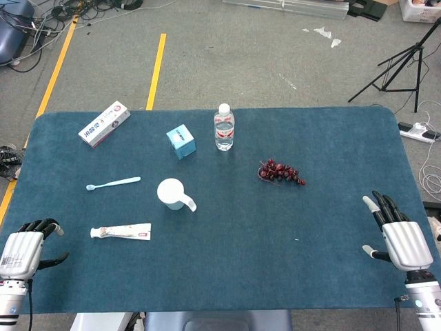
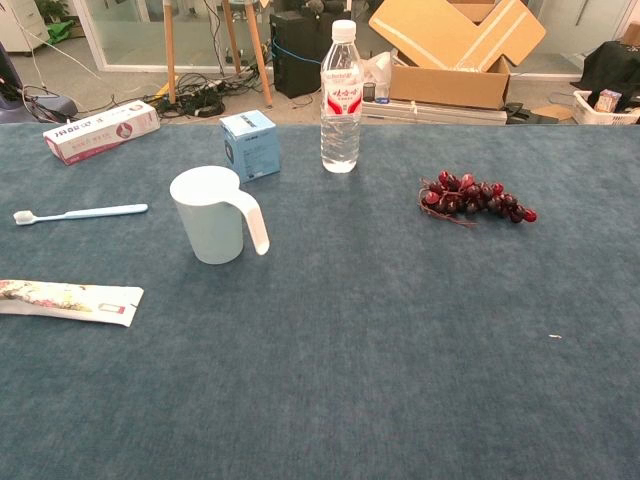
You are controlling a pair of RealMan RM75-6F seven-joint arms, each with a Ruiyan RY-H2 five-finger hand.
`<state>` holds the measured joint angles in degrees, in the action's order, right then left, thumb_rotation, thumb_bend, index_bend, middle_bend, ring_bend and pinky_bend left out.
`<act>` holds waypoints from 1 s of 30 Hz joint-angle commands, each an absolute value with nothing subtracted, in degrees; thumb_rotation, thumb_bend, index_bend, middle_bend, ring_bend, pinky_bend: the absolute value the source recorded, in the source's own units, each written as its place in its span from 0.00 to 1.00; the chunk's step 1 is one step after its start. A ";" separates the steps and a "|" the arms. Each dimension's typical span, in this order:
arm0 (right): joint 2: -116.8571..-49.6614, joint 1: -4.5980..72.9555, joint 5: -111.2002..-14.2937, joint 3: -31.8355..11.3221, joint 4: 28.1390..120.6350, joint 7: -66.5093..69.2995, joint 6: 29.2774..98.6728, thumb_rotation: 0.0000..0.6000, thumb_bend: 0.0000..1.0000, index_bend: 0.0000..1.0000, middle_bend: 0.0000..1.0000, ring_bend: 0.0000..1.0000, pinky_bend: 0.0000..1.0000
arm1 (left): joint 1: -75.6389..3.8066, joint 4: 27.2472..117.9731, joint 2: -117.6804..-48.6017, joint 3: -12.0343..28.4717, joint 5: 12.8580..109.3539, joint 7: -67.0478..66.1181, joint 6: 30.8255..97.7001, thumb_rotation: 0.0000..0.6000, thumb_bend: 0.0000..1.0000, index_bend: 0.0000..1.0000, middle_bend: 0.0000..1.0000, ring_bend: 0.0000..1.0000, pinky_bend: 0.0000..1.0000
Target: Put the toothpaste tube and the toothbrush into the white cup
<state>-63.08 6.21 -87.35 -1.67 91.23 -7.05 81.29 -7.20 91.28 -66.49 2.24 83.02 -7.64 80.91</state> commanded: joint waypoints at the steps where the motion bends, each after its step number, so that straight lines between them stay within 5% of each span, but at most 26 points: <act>1: -63.12 6.31 -87.57 -1.51 91.35 -7.44 81.11 1.00 0.00 0.00 0.00 0.04 0.39 | -7.23 91.19 -66.44 1.97 83.59 -5.93 80.80 1.00 0.00 0.47 0.36 0.33 0.35; 10: -62.77 6.99 -86.98 -1.67 91.49 -6.49 79.76 1.00 0.00 0.00 0.00 0.04 0.39 | -6.61 91.47 -66.38 1.75 83.98 -7.21 82.16 1.00 0.00 0.48 0.36 0.33 0.35; 16: -62.44 6.67 -86.88 -1.80 91.82 -5.88 80.49 1.00 0.00 0.00 0.00 0.04 0.39 | -6.87 90.57 -66.91 1.20 85.84 -5.10 82.27 1.00 0.00 0.46 0.20 0.32 0.38; 23: -62.20 6.40 -86.97 -1.91 91.85 -5.18 81.17 1.00 0.00 0.00 0.00 0.04 0.39 | -7.76 91.14 -66.85 -0.09 88.49 -1.53 80.97 1.00 0.00 0.35 0.00 0.02 0.08; 30: -61.93 6.43 -86.76 -2.01 91.98 -4.83 81.09 1.00 0.00 0.00 0.00 0.04 0.39 | -10.95 93.46 -66.74 0.89 87.67 -4.72 76.49 1.00 0.00 0.20 0.00 0.00 0.04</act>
<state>-61.93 6.44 -86.77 -2.01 91.98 -4.83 81.09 -9.94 92.60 -66.79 0.48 88.32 -3.78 77.89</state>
